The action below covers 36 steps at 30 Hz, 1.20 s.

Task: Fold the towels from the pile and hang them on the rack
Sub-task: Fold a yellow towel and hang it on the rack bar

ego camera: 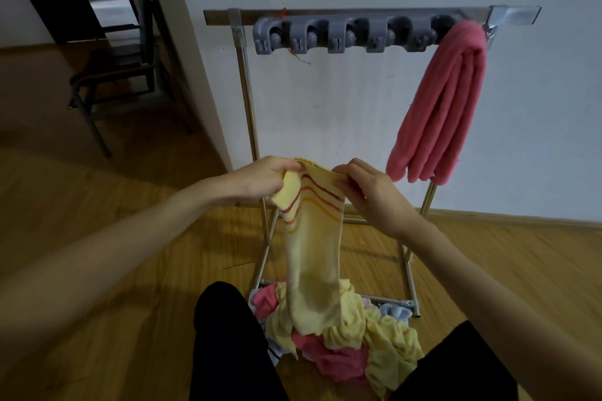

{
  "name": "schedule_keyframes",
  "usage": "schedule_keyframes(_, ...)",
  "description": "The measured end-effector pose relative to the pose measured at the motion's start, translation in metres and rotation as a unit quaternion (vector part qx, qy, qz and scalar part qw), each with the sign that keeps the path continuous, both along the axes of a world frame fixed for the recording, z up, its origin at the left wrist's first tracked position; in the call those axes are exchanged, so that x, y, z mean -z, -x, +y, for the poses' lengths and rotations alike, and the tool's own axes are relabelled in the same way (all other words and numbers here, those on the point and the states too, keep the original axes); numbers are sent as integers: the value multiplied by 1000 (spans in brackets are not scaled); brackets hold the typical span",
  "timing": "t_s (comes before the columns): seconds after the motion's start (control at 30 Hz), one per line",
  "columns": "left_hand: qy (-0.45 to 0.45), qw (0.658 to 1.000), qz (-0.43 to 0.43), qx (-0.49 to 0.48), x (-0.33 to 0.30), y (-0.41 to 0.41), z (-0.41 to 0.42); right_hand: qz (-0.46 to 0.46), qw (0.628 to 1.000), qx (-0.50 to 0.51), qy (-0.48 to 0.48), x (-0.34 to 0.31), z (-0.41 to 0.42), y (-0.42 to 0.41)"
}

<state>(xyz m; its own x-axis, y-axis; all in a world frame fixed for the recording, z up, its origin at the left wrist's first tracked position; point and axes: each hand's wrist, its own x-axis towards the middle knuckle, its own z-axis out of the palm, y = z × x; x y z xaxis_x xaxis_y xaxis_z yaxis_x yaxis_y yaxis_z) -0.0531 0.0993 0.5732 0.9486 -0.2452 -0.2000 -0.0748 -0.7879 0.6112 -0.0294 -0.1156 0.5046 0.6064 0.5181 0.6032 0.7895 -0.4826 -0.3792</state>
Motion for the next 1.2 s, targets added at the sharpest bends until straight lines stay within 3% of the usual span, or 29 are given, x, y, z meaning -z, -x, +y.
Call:
schedule_keyframes(0.37, 66, 995, -5, -72, 12, 15, -19, 19, 999, -21, -28, 11, 28, 15)
schedule_keyframes(1.2, 130, 988, -28, -73, 19, 25, -16, 9, 998, -52, -21, 25, 36, 22)
